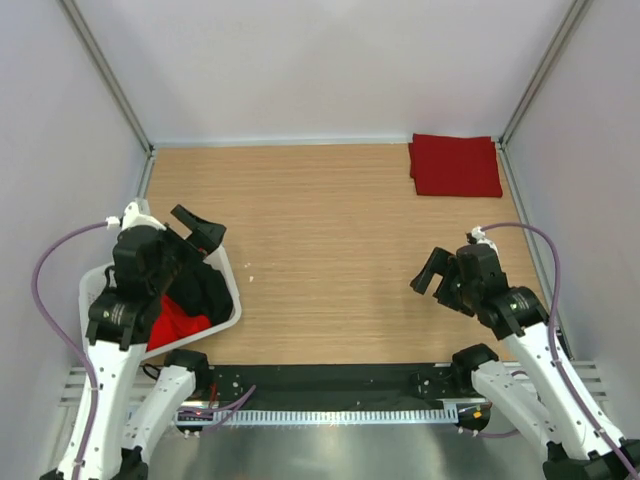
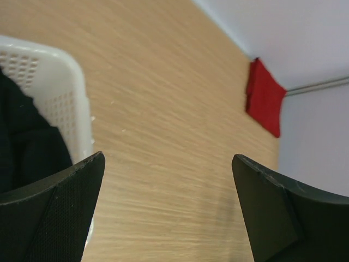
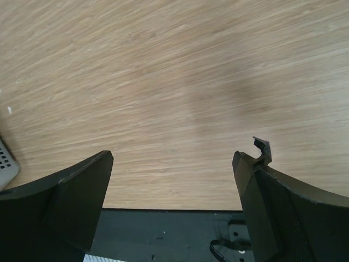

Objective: Fold and stack the t-shirts
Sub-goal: Grab the tshirt from the pile

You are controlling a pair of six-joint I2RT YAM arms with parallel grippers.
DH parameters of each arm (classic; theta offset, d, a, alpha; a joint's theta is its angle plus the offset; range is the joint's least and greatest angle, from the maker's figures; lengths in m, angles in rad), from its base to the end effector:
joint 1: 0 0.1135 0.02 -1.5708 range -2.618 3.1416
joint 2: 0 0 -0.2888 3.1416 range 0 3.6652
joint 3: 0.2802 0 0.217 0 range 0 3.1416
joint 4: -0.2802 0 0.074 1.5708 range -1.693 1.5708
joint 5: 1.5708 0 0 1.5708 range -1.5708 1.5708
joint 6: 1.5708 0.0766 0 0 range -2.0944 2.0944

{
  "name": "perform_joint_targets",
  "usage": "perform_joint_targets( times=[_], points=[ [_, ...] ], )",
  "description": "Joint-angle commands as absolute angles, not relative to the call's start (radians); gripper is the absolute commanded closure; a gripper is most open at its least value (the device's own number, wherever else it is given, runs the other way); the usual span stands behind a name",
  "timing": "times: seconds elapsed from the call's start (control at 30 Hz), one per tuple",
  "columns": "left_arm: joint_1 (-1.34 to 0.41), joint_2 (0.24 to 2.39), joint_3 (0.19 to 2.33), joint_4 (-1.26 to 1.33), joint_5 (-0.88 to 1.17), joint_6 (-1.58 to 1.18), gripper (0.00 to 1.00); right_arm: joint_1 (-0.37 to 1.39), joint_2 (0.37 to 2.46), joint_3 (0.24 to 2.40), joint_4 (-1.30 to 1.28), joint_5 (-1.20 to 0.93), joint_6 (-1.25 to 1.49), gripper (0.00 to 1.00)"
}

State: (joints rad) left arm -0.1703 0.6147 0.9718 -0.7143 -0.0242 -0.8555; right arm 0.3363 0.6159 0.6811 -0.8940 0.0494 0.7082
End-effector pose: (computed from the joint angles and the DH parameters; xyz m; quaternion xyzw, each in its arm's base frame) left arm 0.0984 -0.0150 0.3565 -0.2824 0.7714 -0.2711 0.5017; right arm 0.0864 0.0262 0.2429 0.1811 0.9140 0.1608 0.3256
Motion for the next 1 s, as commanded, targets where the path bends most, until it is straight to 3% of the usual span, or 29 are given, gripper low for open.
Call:
perform_joint_targets(
  times=[0.0, 0.17, 0.3, 0.47, 0.57, 0.77, 0.9, 0.97],
  points=[
    [-0.170, 0.699, 1.093, -0.993, -0.132, -0.845, 0.00, 0.333, 0.727, 0.807, -1.002, 0.106, 0.649, 0.00],
    [-0.170, 0.804, 1.186, -1.043, -0.104, -0.757, 0.00, 0.333, 0.886, 0.963, -1.097, 0.058, 0.624, 0.00],
    [-0.128, 0.987, 1.255, -1.178, -0.219, -0.753, 0.02, 0.333, 0.897, 0.957, -1.060, -0.049, 0.551, 0.01],
    [-0.017, 1.169, 1.211, -1.211, -0.276, -0.738, 0.11, 0.333, 0.949, 0.983, -1.054, -0.109, 0.529, 0.04],
    [0.078, 1.236, 1.143, -1.110, -0.197, -0.713, 0.18, 0.331, 1.000, 1.009, -1.063, -0.127, 0.496, 0.04],
    [0.117, 1.402, 1.127, -1.023, -0.201, -0.710, 0.32, 0.333, 1.039, 1.054, -1.062, -0.115, 0.463, 0.03],
    [0.118, 1.495, 1.120, -0.989, -0.193, -0.724, 0.35, 0.333, 1.046, 1.058, -1.049, -0.112, 0.462, 0.03],
    [0.118, 1.543, 1.118, -0.982, -0.170, -0.726, 0.45, 0.331, 1.049, 1.060, -1.048, -0.110, 0.460, 0.03]
  ],
)
